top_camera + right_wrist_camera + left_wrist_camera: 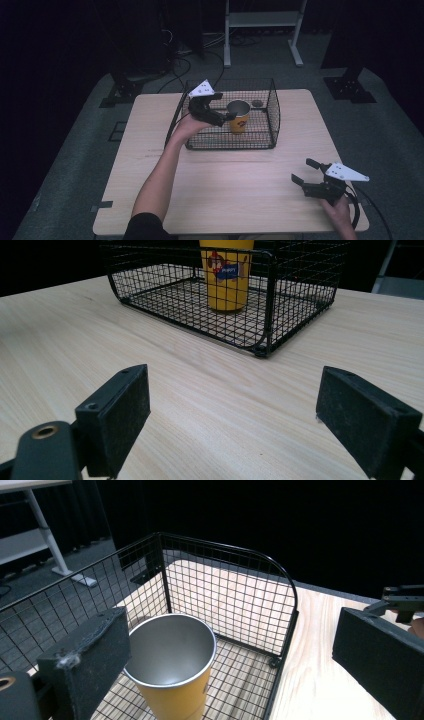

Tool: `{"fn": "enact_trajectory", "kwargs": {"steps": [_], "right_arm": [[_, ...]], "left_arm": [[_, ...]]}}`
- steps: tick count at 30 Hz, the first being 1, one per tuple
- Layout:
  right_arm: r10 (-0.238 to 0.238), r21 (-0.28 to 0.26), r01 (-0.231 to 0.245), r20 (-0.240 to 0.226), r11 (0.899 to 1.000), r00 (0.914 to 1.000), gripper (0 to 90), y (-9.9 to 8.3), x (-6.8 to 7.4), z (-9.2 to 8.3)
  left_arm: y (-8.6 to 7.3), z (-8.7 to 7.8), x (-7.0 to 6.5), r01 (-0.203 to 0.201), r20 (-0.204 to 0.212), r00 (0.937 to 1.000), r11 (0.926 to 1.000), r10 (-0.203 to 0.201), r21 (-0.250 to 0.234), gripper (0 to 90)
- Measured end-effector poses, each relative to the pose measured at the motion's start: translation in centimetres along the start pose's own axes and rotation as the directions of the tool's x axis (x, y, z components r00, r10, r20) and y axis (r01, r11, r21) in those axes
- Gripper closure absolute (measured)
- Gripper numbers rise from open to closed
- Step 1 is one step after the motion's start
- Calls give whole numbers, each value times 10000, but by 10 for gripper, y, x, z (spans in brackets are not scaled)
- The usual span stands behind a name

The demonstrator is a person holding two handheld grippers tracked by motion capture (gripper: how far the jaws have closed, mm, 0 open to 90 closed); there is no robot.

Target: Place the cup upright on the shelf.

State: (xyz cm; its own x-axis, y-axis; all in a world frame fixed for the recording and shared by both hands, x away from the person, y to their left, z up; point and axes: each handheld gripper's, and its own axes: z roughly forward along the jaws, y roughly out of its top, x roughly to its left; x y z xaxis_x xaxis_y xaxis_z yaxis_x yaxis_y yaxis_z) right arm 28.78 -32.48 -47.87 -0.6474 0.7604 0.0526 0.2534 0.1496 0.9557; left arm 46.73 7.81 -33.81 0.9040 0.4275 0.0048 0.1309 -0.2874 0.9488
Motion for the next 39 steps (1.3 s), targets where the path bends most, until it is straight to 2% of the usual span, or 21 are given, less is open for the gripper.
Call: {"fn": "enact_trajectory", "kwargs": {"steps": [20, 24, 29, 39], "right_arm": [[-47, 8, 47, 29, 10000, 10000, 130, 0, 0, 0], [-55, 6, 55, 33, 10000, 10000, 129, 0, 0, 0], [-49, 8, 49, 29, 10000, 10000, 130, 0, 0, 0], [-30, 1, 30, 29, 10000, 10000, 130, 0, 0, 0]], "left_arm": [[-13, -22, -17, -104, -124, 9999, 9999, 102, -137, 18], [-16, -27, -21, 40, 21, 10000, 9992, -39, -391, 18], [-19, -34, -26, -79, -95, 9999, 9989, 75, -465, 18], [-33, -47, -33, 32, -310, 9995, 9989, -47, -472, 18]]}}
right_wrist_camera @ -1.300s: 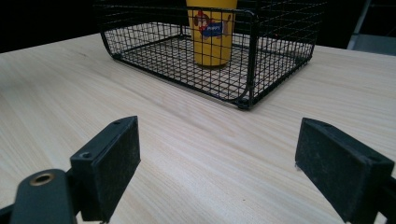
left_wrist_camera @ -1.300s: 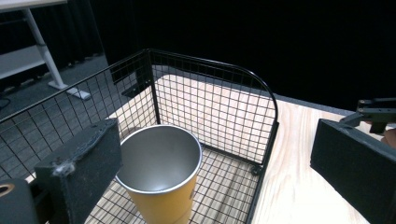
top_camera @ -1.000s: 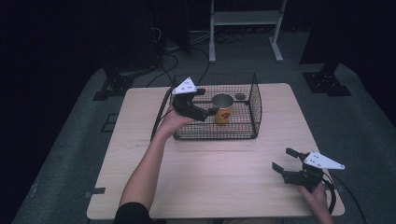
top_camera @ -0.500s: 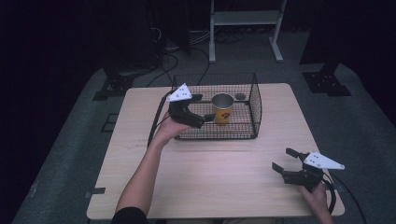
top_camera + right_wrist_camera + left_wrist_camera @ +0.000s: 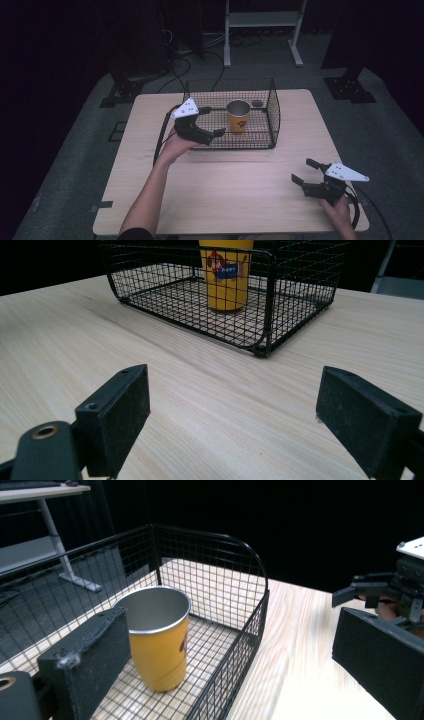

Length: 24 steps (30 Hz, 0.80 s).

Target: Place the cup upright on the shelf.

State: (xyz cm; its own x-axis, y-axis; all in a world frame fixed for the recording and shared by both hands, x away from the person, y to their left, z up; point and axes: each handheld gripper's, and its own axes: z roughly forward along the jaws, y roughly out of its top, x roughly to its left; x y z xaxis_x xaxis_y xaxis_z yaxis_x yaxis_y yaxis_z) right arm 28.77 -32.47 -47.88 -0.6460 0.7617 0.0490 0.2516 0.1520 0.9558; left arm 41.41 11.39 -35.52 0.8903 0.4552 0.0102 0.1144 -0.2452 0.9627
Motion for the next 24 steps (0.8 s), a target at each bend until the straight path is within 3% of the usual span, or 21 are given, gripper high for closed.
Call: {"fn": "enact_trajectory", "kwargs": {"steps": [14, 19, 24], "right_arm": [[44, -4, -44, 22, 10000, 10000, 130, 0, 0, 0], [51, -1, -51, 21, 10000, 10000, 130, 0, 0, 0], [26, 0, -26, 29, 10000, 10000, 130, 0, 0, 0]], "left_arm": [[-16, -19, -14, -59, -215, 9998, 9999, 56, -141, 18], [-24, -25, -22, -242, -401, 9989, 9997, 243, 19, 18], [-28, -38, -30, -241, -507, 9985, 9994, 228, -244, 18]]}}
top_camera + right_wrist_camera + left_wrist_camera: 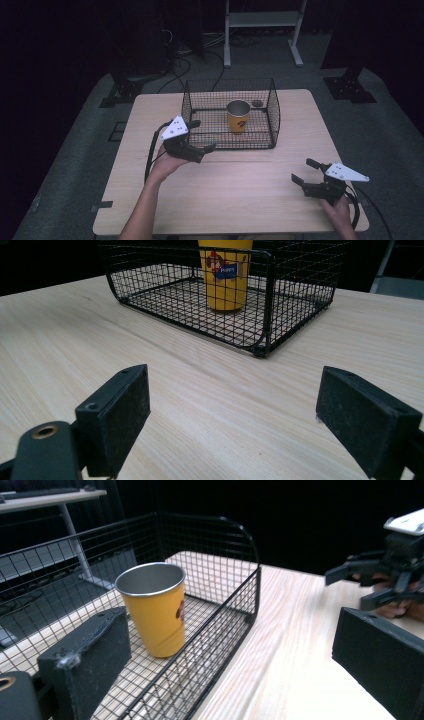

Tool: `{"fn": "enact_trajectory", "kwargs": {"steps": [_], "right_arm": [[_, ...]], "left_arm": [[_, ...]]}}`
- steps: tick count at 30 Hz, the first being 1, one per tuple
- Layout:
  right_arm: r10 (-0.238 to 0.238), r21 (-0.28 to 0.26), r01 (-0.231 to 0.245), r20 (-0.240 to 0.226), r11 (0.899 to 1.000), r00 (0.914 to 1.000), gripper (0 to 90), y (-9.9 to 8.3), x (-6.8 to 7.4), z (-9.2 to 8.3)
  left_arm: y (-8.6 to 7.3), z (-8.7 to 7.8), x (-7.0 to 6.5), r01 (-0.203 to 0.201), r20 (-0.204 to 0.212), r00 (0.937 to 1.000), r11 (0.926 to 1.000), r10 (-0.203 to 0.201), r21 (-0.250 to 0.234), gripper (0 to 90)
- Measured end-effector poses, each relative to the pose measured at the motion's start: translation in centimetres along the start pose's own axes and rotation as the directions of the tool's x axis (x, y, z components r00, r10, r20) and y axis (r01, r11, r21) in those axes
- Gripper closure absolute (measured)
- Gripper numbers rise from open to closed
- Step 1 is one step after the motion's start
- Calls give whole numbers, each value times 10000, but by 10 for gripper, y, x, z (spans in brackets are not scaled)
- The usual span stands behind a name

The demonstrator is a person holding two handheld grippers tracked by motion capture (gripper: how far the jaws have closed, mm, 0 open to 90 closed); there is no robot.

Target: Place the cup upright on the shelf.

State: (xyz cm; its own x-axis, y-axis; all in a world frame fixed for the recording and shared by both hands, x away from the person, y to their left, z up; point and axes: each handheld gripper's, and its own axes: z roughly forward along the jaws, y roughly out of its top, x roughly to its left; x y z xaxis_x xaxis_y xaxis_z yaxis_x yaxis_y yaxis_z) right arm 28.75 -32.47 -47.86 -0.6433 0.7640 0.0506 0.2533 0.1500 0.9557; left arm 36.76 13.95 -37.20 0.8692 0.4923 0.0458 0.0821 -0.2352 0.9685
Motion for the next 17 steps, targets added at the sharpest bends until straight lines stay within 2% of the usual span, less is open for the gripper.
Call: {"fn": "enact_trajectory", "kwargs": {"steps": [3, 7, 8, 9, 12, 14, 17], "right_arm": [[10, -3, -10, 7, 10000, 10000, 130, 0, 0, 0], [9, -7, -9, 14, 10000, 10000, 130, 0, 0, 0], [-2, -6, 2, 29, 10000, 10000, 130, 0, 0, 0], [-3, -3, 3, 34, 10000, 10000, 130, 0, 0, 0], [-19, -10, 19, 42, 10000, 10000, 130, 0, 0, 0], [-35, -9, 35, 41, 10000, 10000, 130, 0, 0, 0], [-58, -4, 58, 37, 10000, 10000, 130, 0, 1, 0]], "left_arm": [[-1, -4, -3, -141, -137, 9998, 9999, 142, 13, 18], [-9, -12, -11, -102, -300, 9995, 9998, 97, -165, 18], [-15, -19, -18, -84, -564, 9984, 9993, 64, -361, 18], [-15, -19, -18, -84, -564, 9984, 9993, 64, -361, 18], [-26, -29, -31, 58, -651, 9978, 9985, -93, -535, 18], [-31, -35, -40, -176, -939, 9955, 9993, 144, -332, 18], [-37, -45, -52, -217, -1137, 9934, 9989, 168, -426, 18]]}}
